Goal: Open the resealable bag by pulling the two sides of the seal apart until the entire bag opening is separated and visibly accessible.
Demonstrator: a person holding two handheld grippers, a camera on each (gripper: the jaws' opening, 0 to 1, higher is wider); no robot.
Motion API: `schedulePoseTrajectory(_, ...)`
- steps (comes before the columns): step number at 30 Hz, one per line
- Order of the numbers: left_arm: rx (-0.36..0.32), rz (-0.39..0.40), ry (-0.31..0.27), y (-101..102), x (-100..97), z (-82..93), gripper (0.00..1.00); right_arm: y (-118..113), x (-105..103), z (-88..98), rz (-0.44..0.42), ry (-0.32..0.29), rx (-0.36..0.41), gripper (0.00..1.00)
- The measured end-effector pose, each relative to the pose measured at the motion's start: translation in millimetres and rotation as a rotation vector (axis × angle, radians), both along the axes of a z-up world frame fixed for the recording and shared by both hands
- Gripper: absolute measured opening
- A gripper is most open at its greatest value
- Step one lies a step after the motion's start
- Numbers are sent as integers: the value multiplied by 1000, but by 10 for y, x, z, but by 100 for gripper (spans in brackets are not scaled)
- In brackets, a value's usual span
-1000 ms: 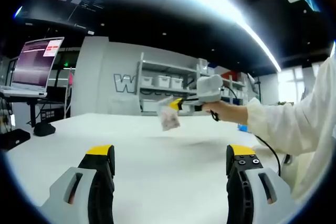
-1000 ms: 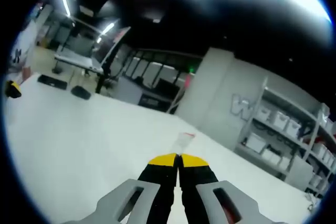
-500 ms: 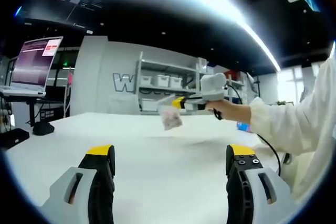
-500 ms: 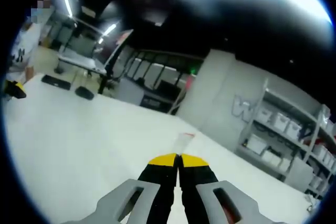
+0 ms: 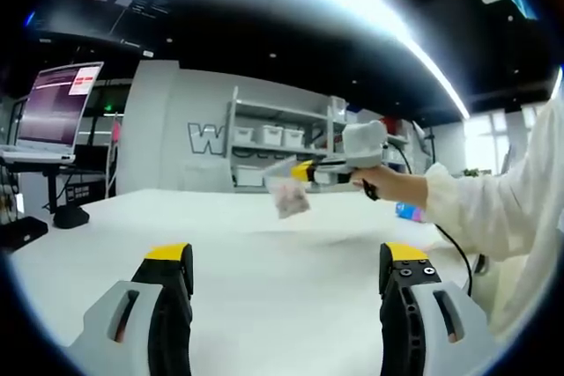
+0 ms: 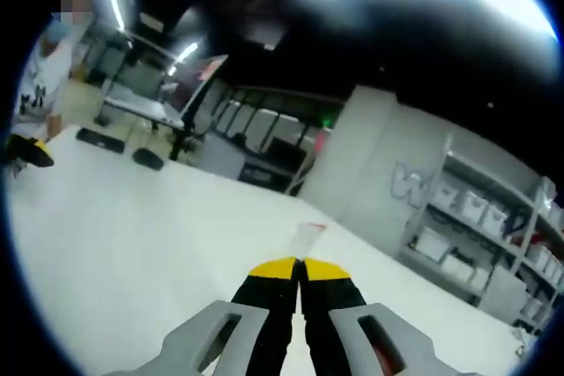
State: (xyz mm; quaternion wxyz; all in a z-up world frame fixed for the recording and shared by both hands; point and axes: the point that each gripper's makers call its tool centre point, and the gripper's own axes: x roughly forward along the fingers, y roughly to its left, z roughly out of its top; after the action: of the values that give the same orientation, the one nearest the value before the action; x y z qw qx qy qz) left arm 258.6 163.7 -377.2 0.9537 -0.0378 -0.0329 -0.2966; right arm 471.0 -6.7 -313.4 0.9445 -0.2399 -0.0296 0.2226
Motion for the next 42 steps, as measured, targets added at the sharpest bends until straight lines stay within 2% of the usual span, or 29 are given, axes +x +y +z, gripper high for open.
schedulePoseTrajectory(21, 7, -6, 0, -27, 4, -1, 85, 11, -188, 43, 32, -21, -23, 0)
schedulePoseTrajectory(42, 8, -7, 3, -48, -15, 0, 85, -52, -421, 8, 53, -19, -53, 0)
